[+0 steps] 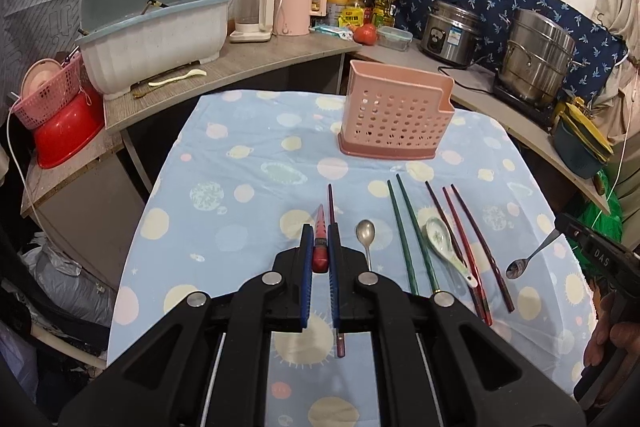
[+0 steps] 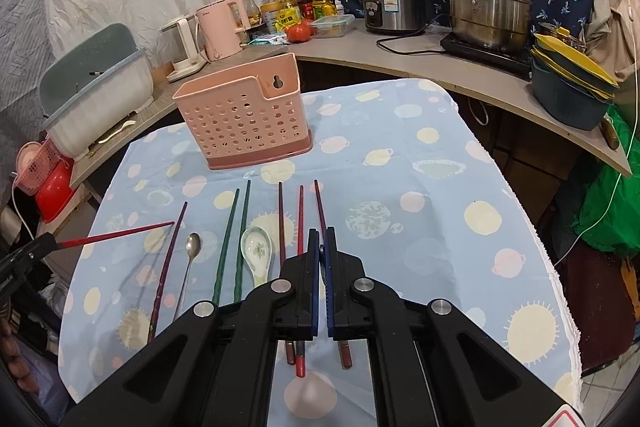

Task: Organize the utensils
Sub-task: 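Lift the red chopstick with the left tool toward the pink basket while the right tool carries the spoon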

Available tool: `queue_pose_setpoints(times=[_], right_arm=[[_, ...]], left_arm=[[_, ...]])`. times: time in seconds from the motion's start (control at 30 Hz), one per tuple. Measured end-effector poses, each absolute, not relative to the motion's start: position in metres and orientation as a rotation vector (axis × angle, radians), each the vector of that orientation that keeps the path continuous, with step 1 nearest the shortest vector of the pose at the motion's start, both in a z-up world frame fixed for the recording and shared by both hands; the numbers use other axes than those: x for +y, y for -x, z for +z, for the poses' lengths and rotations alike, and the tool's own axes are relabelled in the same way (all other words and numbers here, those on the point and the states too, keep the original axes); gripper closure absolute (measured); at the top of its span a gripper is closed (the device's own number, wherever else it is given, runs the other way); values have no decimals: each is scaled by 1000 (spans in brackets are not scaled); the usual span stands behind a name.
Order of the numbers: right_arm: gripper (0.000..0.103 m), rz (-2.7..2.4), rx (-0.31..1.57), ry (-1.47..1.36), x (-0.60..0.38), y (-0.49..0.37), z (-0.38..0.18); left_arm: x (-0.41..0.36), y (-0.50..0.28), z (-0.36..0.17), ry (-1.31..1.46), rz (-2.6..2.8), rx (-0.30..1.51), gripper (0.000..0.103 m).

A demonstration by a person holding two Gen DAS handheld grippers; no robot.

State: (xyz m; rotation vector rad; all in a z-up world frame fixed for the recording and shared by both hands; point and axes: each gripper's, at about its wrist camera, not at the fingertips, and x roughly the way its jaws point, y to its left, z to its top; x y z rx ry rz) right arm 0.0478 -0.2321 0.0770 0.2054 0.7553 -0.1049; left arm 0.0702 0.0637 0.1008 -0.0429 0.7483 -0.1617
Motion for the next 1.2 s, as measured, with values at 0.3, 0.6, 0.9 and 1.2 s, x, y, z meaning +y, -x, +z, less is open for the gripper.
queue_pose_setpoints(times=[0.3, 0.6, 0.9, 1.2], right_arm=[[100, -76, 724, -196, -228, -69, 102], [100, -25, 679, -181, -227, -119, 144], [100, 15, 657, -184, -227, -193, 180], [100, 33, 654, -157, -217, -258, 196]], left_arm=[[62, -99, 139, 32, -168, 699, 96], [51, -146, 184, 23, -192, 656, 96], [28, -206, 258, 22, -218, 537, 96], [-8, -268, 307, 19, -235, 460, 96]])
